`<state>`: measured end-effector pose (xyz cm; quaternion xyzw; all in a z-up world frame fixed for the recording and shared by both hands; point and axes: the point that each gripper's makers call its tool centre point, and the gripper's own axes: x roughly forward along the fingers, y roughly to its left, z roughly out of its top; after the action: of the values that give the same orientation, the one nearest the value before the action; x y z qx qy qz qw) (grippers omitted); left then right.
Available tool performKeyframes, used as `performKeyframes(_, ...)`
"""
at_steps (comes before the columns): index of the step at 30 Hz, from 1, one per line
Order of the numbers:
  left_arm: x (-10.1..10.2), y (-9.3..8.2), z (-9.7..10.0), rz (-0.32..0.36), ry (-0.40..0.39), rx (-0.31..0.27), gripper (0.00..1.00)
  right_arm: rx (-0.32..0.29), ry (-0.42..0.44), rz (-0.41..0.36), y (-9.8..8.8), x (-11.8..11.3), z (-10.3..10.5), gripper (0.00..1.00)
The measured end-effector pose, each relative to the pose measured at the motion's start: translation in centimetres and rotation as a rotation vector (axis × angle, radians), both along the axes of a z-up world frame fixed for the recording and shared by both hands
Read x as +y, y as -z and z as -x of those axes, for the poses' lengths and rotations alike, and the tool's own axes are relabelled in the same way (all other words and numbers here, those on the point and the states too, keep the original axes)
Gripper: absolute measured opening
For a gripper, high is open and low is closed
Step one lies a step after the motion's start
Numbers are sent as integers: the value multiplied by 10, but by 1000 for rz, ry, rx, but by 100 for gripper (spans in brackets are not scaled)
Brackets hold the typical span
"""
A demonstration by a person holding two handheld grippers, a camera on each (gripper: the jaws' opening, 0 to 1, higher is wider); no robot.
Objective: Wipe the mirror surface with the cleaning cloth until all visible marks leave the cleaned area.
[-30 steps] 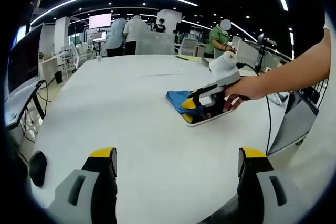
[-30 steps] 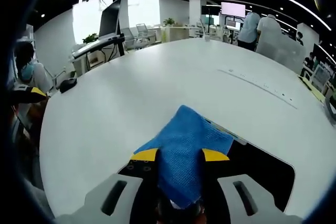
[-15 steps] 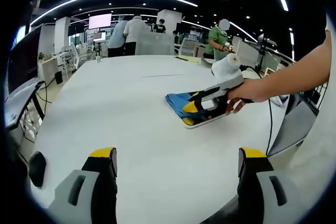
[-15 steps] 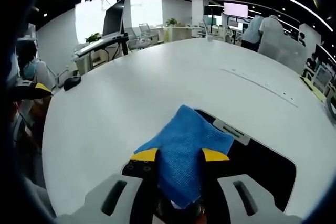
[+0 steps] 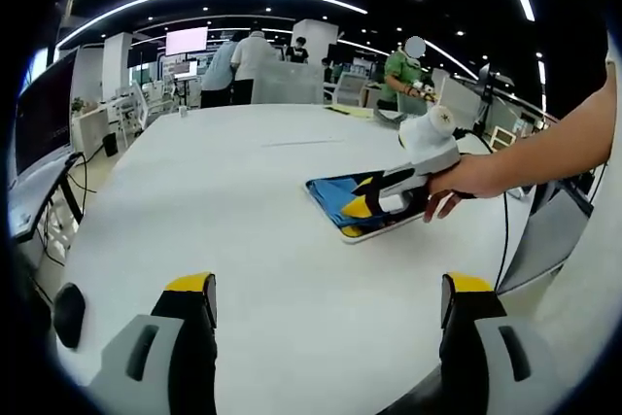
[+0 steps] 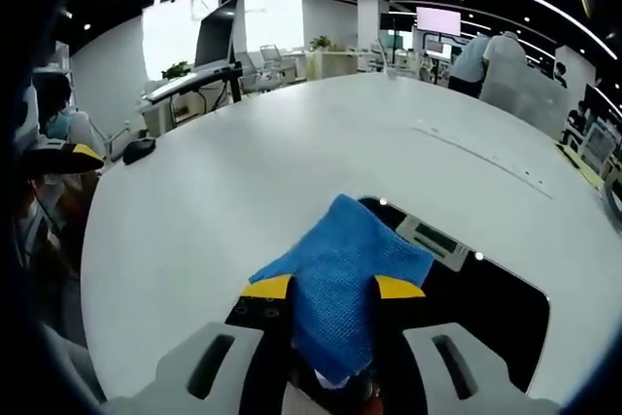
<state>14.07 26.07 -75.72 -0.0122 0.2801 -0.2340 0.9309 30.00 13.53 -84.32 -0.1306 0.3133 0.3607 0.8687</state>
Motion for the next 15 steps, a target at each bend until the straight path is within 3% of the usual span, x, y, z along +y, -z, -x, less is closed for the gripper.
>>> performKeyframes(15,-1,0,5,1,-1,1,97,2,-12,6,-1,0,3,28)
